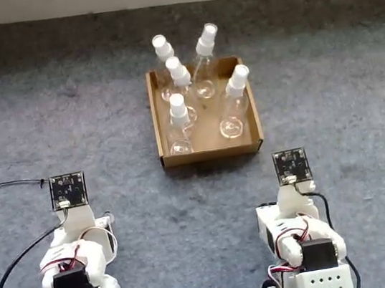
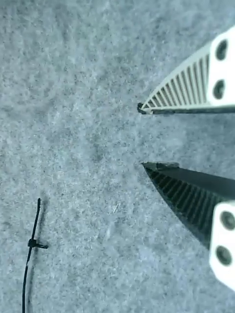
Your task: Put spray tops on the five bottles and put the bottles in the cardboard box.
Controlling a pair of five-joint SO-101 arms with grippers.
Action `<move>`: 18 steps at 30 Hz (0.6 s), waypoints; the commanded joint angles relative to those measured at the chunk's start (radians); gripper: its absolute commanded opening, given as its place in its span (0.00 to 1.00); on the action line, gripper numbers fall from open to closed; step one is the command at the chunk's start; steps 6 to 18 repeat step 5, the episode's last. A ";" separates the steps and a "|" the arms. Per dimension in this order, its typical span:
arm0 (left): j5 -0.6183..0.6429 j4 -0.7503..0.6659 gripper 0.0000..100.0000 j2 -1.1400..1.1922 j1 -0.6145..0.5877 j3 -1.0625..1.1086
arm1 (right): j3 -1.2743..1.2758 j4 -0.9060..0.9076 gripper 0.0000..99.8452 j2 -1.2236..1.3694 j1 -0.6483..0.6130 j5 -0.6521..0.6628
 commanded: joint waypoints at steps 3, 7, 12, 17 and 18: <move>0.006 0.005 0.16 0.002 -0.008 0.019 | 0.162 0.005 0.01 -0.012 0.007 -0.006; 0.006 0.005 0.16 0.002 -0.008 0.019 | 0.162 0.005 0.01 -0.012 0.007 -0.006; 0.006 0.005 0.16 0.002 -0.008 0.019 | 0.162 0.005 0.01 -0.012 0.007 -0.006; 0.006 0.005 0.16 0.002 -0.008 0.019 | 0.162 0.005 0.01 -0.012 0.007 -0.006; 0.006 0.005 0.16 0.002 -0.008 0.019 | 0.162 0.005 0.01 -0.012 0.007 -0.006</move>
